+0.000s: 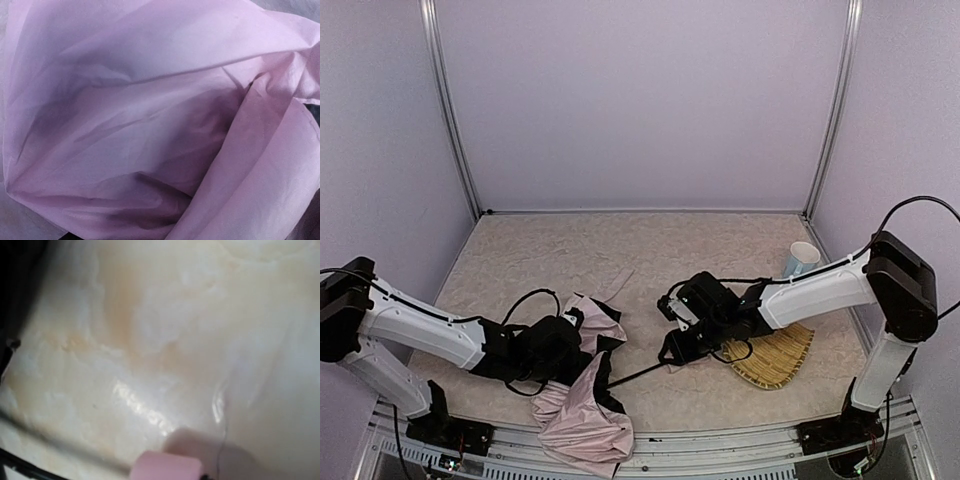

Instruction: Put away the umbrella

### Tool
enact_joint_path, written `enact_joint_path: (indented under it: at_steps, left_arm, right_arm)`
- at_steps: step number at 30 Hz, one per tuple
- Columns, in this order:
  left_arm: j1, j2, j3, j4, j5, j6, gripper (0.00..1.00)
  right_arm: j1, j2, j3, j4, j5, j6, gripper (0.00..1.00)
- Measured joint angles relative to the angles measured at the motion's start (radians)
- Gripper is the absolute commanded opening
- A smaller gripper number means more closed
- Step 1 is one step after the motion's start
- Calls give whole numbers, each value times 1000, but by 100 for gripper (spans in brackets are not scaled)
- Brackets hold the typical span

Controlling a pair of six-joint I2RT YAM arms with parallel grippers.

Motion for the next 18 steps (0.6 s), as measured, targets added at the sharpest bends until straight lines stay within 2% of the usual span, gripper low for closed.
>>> enact_joint_path:
  at_steps: [2, 4, 7, 9, 15, 18]
  left_arm:
    - [1, 25, 19, -5, -21, 15, 69]
    - [5, 41, 38, -20, -35, 35, 78]
    - [41, 54, 96, -73, -60, 88, 93]
    - [85, 46, 148, -110, -79, 139, 98]
    - [295, -66, 290, -185, -113, 286, 99]
    - [349, -152, 309, -210, -125, 320, 99]
  right_arm:
    - [0, 2, 3, -4, 3, 5, 23]
    - [2, -1, 3, -8, 19, 8, 28]
    - [5, -21, -14, -10, 71, 10, 28]
    - [5, -39, -31, -8, 117, 12, 29]
    - [4, -80, -85, 28, 240, 25, 36]
    - [0, -81, -93, 45, 257, 31, 43]
